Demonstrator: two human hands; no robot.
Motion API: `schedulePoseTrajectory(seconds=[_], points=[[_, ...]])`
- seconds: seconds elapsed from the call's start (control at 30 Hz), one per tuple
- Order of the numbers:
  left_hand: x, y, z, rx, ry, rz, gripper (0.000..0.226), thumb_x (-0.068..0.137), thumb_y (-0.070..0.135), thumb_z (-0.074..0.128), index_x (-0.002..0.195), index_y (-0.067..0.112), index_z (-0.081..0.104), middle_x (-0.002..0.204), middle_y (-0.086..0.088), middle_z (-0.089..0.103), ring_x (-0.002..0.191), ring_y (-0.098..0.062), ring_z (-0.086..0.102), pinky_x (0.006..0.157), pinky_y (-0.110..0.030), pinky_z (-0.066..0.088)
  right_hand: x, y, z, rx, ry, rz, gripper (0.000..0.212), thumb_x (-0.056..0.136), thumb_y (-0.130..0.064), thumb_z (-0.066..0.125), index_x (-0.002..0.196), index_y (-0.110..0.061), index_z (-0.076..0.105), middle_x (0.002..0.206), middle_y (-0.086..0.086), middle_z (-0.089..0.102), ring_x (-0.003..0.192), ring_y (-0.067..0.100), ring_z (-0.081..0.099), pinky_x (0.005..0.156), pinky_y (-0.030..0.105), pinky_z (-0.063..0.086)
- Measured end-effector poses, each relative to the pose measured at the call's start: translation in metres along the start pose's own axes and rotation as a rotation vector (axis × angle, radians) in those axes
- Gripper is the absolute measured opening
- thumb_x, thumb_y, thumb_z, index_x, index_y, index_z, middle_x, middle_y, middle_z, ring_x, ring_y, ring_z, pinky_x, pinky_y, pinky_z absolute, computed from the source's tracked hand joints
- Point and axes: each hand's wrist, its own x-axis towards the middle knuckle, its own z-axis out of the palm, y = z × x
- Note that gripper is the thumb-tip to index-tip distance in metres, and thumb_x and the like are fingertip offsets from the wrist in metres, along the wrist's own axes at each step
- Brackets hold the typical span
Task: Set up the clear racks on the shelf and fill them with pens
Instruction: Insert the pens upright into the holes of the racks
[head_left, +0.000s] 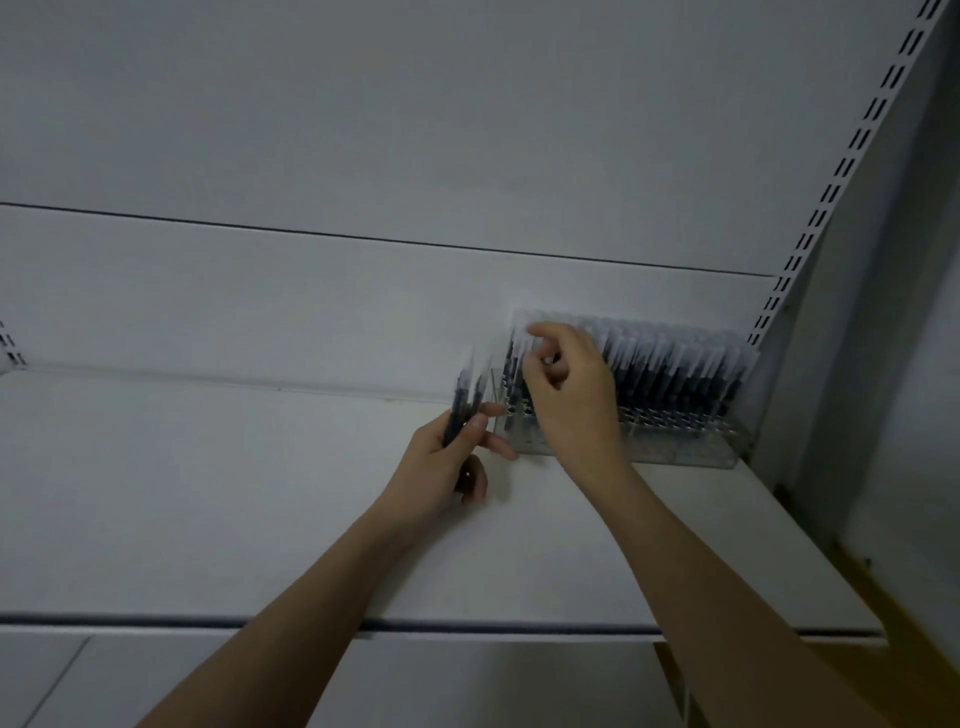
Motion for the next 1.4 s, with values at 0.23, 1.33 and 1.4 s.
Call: schedulePoseTrajectory(seconds=[0.23, 1.33, 1.4], points=[[-0.001, 0.000, 0.001, 0.094, -0.064, -0.013, 0.024, 0.105, 0.024, 0.045, 0.109, 0.009, 0.063, 0.092, -0.009, 0.074, 0.043, -0.018, 0.048, 0.042, -0.021, 0.036, -0.033, -0.001, 0.004, 0.341, -0.090, 0.215, 0.025, 0.090, -0.019, 0.072, 0.112, -0.027, 0.064, 0.094, -0.008, 0.070, 0.089, -0.002, 0.065, 0.079, 0.011, 0.047], [0.005, -0.004, 0.003, -0.023, 0.074, -0.110, 0.029, 0.105, 0.027, 0.043, 0.112, 0.017, 0.069, 0.064, -0.001, 0.040, 0.044, -0.011, 0.023, 0.042, -0.020, 0.018, 0.037, 0.006, -0.019, -0.016, 0.082, -0.076, 0.023, 0.098, -0.014, 0.060, 0.120, -0.018, 0.056, 0.090, -0.006, 0.060, 0.080, 0.009, 0.063, 0.069, 0.025, 0.055], [0.004, -0.003, 0.003, -0.053, 0.065, -0.117, 0.030, 0.105, 0.025, 0.043, 0.113, 0.016, 0.070, 0.064, 0.000, 0.041, 0.045, -0.012, 0.022, 0.045, -0.021, 0.015, 0.037, 0.006, -0.019, -0.033, 0.090, -0.084, 0.023, 0.098, -0.013, 0.059, 0.120, -0.019, 0.057, 0.088, -0.008, 0.059, 0.080, 0.011, 0.063, 0.070, 0.029, 0.056]])
